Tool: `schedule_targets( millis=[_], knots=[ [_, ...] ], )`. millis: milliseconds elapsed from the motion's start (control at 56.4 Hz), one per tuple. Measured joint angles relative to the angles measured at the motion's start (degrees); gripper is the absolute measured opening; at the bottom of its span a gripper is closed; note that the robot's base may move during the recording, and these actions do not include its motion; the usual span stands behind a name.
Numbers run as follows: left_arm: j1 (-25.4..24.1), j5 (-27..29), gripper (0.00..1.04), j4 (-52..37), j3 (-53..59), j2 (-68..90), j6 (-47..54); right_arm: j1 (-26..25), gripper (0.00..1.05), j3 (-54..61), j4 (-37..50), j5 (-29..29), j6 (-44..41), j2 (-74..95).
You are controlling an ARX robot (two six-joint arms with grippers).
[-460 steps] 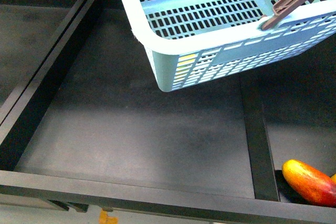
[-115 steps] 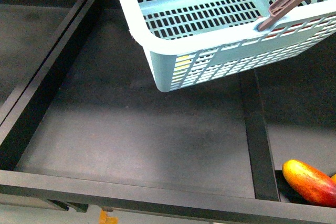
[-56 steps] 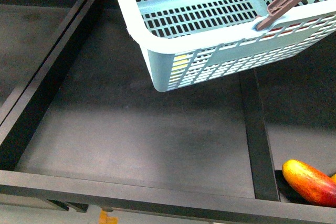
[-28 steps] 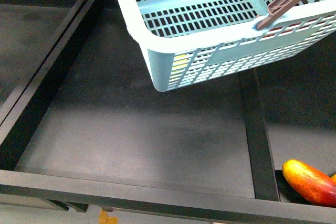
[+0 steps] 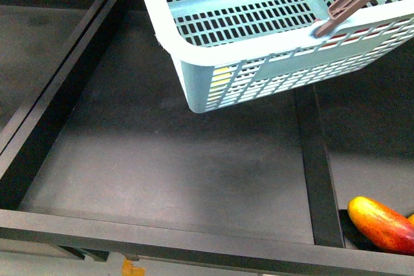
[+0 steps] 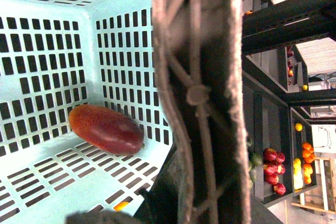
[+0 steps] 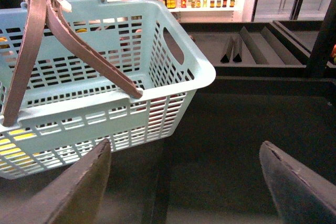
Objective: Pick lemon and mango into basket
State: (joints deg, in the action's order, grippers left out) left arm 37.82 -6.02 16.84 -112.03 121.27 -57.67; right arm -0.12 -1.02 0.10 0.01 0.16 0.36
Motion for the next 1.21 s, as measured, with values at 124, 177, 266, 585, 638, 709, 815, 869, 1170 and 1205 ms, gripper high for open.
schedule_targets(
  millis=[124,177,266,585,638,709,815,869,1170,1205],
  knots=[
    [0.0,0.0,0.05,0.0,0.0,0.0,0.0,0.0,0.96,0.0,0.0,0.0,0.0,0.0],
    [0.0,0.0,0.05,0.0,0.0,0.0,0.0,0.0,0.96,0.0,0.0,0.0,0.0,0.0],
    [0.0,0.0,0.05,0.0,0.0,0.0,0.0,0.0,0.96,0.0,0.0,0.0,0.0,0.0],
    [0.0,0.0,0.05,0.0,0.0,0.0,0.0,0.0,0.96,0.0,0.0,0.0,0.0,0.0],
    [0.0,0.5,0.05,0.1,0.0,0.0,0.3,0.0,0.96,0.0,0.0,0.0,0.0,0.0],
    [2.3,22.4,0.05,12.3,-5.9,2.6,5.2,0.0,0.96,0.0,0.0,-0.1,0.0,0.0],
    [3.3,43.4,0.05,14.6,-4.8,3.0,11.3,0.0,0.96,0.0,0.0,0.0,0.0,0.0],
    [2.5,45.2,0.05,14.0,-4.0,3.0,12.8,0.0,0.96,0.0,0.0,0.0,0.0,0.0],
    [-4.4,39.3,0.05,10.0,4.2,1.5,7.6,0.0,0.96,0.0,0.0,0.0,0.0,0.0],
    [-5.3,37.4,0.05,9.2,5.2,1.5,5.2,0.0,0.96,0.0,0.0,0.0,0.0,0.0]
  ],
)
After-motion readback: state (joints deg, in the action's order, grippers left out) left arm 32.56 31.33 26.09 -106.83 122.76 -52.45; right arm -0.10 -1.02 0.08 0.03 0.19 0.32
